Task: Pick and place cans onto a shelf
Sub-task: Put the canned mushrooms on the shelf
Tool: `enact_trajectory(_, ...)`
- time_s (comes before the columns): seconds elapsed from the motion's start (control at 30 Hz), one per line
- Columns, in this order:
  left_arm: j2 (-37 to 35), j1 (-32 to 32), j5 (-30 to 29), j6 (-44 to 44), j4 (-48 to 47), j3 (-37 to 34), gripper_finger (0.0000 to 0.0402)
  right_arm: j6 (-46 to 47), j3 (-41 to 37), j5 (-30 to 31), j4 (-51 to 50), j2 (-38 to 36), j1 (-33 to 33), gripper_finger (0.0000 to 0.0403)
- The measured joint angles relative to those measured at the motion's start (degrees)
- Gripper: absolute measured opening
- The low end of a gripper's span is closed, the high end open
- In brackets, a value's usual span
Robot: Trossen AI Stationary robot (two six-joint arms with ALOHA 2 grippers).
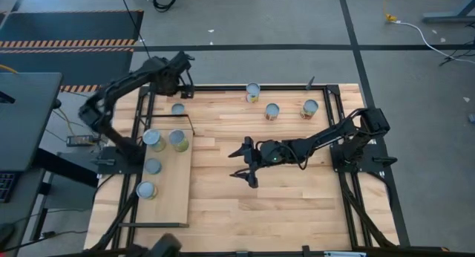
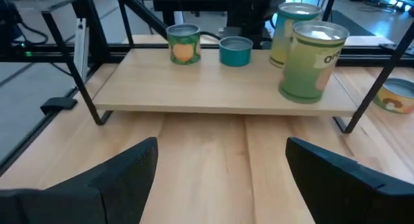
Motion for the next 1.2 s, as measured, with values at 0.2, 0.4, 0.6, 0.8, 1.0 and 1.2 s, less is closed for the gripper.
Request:
enact_trajectory(0.2,7.22,2.55,4.88,1.12,0.51,-0.02,0.0314,-1.64,0.0,-0.03,-0.18,0.0,0.0,0.0348)
enact_trajectory(0.4,10.32,1.99,5.22,-0.91,2.07,-1.4,0.0314,-2.31,0.0,-0.54,-2.02,0.0,0.0,0.0348)
enact_trajectory(0.6,10.53,1.8,5.57,-2.93,7.71,-6.99,0.0314,-2.32,0.0,-0.61,-5.31,0.0,0.0,0.0348)
enact_trajectory(0.8,10.53,-1.39,4.93,-3.23,16.38,-12.08,0.0314,-2.28,0.0,-0.59,-7.59,0.02,-0.16,0.0348)
enact_trajectory(1.0,10.3,-5.95,0.68,-2.57,20.38,-13.86,0.0305,-2.02,0.0,-0.59,-7.29,0.02,-0.96,0.0348)
enact_trajectory(1.2,10.36,-9.09,-1.33,1.51,21.08,-13.88,0.0213,-0.55,0.0,-0.46,-7.02,0.02,-2.13,0.0348)
